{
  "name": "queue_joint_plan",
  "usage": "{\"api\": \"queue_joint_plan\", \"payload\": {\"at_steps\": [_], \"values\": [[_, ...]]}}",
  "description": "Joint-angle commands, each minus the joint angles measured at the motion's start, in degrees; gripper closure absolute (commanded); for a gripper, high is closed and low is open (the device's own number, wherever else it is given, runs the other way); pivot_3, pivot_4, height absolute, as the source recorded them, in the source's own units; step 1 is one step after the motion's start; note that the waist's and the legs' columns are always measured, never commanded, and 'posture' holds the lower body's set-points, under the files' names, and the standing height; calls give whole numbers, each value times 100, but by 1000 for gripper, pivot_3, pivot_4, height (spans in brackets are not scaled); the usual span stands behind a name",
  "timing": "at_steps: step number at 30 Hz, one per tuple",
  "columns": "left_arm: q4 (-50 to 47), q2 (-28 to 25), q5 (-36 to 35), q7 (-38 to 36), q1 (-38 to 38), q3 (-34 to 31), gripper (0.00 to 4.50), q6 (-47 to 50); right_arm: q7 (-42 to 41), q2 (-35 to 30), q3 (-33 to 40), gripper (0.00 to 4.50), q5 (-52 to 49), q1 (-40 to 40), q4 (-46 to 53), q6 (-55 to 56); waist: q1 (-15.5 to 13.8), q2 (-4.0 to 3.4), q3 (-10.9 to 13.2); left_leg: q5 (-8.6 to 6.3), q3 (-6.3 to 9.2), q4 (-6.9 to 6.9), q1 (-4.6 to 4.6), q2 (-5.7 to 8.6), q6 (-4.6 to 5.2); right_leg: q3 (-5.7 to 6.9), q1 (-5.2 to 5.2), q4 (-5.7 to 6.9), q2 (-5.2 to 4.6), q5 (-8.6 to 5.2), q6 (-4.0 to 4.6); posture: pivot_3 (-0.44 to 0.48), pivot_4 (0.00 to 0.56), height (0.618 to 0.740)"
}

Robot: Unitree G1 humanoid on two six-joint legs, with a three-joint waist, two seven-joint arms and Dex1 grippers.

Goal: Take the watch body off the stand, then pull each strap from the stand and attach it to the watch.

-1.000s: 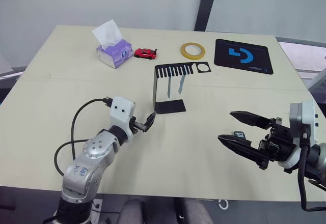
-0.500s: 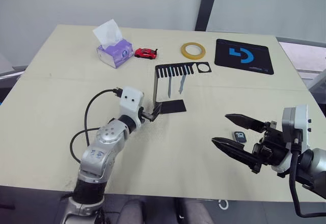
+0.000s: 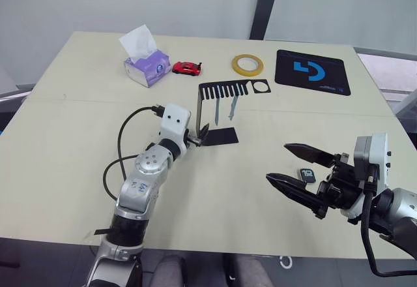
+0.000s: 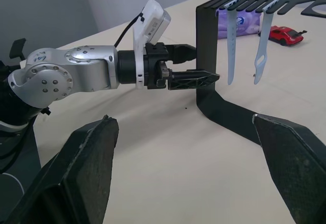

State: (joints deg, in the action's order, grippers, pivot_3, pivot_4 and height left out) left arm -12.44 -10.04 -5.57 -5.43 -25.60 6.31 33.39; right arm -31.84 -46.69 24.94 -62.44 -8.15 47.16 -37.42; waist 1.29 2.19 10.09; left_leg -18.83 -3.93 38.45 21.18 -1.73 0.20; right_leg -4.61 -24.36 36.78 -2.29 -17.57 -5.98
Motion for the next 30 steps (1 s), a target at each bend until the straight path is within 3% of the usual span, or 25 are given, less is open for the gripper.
{"api": "queue_joint_plan", "payload": {"at_steps": [1, 9, 12, 16, 30], "values": [[-65, 67, 104, -33, -87, 21, 0, -198, 39, 55, -7, 19, 32, 17, 146, 155, 1, 0, 0, 0, 0, 0, 0, 0, 0, 1, 0, 0, 0, 0, 0, 0, 150, 738], [98, 247, 188, 39, -195, -52, 0, -267, 92, 78, -52, 19, 78, 53, 146, 187, 4, 0, 0, 0, 0, 0, 0, 0, 0, 3, 0, 1, 0, 0, 0, 0, 150, 738], [120, 272, 239, 36, -211, -74, 840, -286, 106, 77, -60, 0, 93, 49, 150, 201, 4, 0, 0, 0, 1, 0, 0, 0, 0, 4, 0, 1, -1, 0, 0, 0, 150, 738], [117, 278, 266, 19, -227, -75, 2475, -272, 143, 78, -69, 0, 89, 22, 172, 221, 4, 0, 0, 0, 1, 0, 0, 0, 0, 4, 0, 1, -1, 0, 0, 0, 150, 738], [174, 311, 398, -27, -330, -27, 2475, -349, 260, 65, -8, 0, 25, -19, 223, 234, 1, 0, 0, 0, 1, 0, 0, 0, 0, 5, 0, 1, -2, 0, 0, 0, 150, 738]]}}
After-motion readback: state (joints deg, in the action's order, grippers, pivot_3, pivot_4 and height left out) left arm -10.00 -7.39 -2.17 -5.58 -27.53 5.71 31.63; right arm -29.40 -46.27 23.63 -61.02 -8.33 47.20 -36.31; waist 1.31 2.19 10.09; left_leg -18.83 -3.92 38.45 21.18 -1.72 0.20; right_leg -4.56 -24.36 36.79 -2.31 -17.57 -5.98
